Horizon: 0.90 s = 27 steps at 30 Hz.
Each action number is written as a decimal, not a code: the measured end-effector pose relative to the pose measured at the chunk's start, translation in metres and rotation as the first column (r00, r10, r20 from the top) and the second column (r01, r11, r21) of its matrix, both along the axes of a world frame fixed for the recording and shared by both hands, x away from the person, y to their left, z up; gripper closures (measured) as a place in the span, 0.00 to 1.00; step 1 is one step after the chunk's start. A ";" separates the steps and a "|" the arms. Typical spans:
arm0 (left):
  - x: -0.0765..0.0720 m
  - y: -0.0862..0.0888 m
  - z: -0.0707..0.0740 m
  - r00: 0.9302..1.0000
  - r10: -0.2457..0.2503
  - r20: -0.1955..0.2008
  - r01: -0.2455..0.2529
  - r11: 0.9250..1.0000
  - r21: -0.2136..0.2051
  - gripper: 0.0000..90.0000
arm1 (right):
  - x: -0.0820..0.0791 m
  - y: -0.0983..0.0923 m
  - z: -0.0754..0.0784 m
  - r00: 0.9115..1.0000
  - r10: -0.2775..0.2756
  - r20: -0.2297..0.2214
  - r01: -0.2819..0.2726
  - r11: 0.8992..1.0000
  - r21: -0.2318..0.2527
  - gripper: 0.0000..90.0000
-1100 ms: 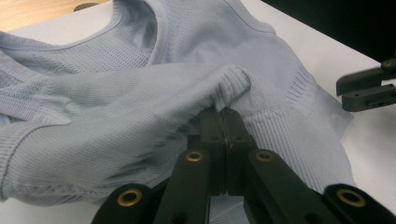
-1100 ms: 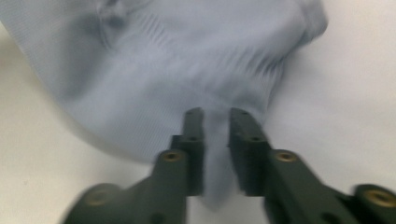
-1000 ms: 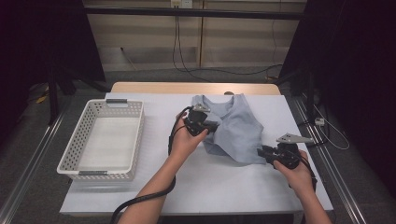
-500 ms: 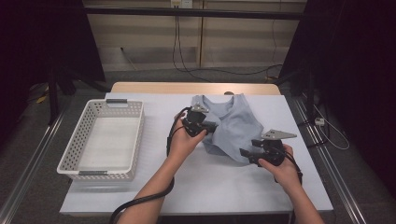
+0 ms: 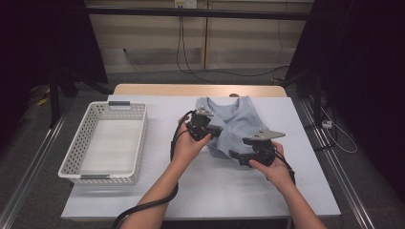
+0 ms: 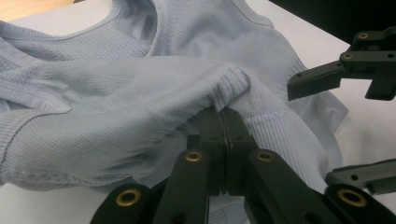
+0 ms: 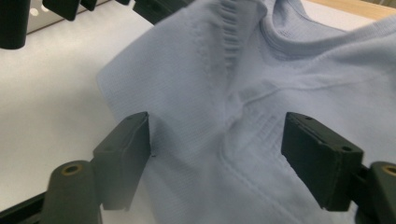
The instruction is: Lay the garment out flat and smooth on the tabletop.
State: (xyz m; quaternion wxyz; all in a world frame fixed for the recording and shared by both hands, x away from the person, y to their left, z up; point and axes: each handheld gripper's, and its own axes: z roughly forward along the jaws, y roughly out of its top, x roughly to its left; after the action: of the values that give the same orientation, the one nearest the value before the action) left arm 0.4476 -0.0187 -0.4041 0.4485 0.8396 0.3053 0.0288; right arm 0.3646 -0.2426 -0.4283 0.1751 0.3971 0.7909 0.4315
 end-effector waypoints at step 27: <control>-0.006 0.031 0.000 0.999 0.041 0.007 -0.041 0.999 0.017 0.50 | 0.011 -0.013 0.000 0.997 -0.074 0.004 0.074 0.997 0.011 0.93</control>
State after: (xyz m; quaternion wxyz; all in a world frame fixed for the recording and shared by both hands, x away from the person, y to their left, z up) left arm 0.4420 0.0121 -0.4045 0.4415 0.8369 0.3205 0.0433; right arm 0.3753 -0.2553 -0.4286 0.1904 0.4260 0.7729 0.4299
